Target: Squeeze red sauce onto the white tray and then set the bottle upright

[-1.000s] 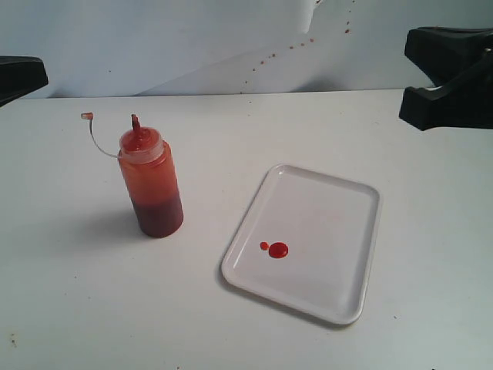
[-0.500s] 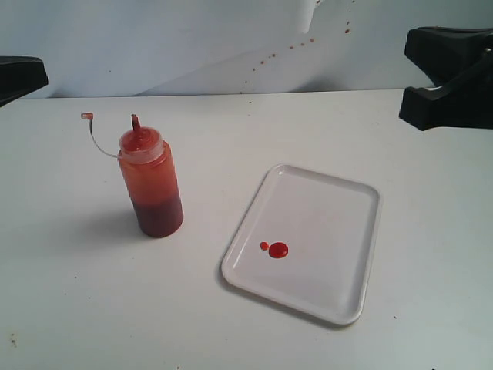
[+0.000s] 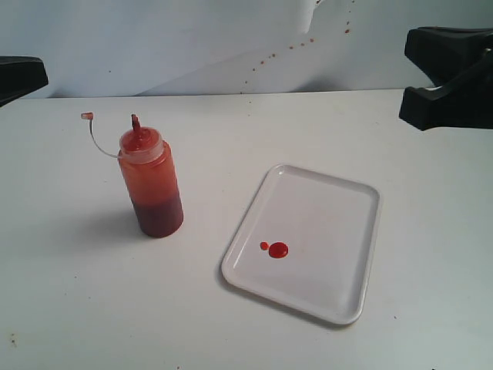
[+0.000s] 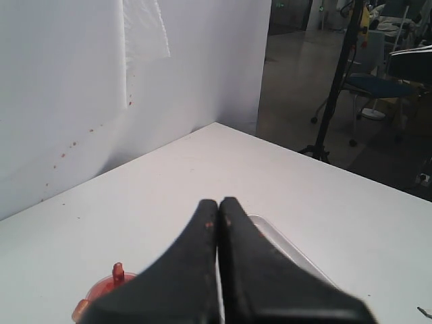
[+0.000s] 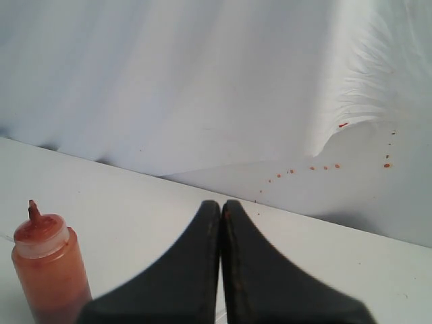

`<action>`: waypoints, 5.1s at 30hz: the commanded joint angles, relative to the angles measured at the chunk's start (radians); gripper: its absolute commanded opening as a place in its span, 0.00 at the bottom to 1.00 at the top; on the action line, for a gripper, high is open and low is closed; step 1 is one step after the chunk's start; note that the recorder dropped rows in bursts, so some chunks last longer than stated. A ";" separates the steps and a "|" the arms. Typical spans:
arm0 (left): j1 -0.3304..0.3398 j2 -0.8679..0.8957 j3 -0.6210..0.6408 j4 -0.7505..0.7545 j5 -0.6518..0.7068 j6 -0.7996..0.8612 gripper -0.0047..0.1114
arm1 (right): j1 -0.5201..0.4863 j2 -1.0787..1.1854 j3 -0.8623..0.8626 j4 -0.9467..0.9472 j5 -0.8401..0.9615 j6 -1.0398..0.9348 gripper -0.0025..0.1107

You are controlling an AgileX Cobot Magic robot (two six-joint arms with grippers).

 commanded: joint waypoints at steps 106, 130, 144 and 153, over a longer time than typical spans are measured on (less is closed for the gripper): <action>-0.005 -1.024 0.728 -1.430 1.274 1.225 0.04 | -0.008 -0.001 0.007 0.003 -0.011 -0.001 0.02; -0.231 -1.219 0.728 -1.430 1.271 1.226 0.04 | -0.008 -0.001 0.007 0.003 -0.016 -0.001 0.02; -0.382 -1.219 0.728 -1.430 1.271 1.226 0.04 | -0.008 -0.001 0.007 0.003 -0.016 -0.001 0.02; -0.382 -1.219 0.728 -1.430 1.271 1.226 0.04 | -0.008 -0.001 0.007 0.003 -0.016 -0.001 0.02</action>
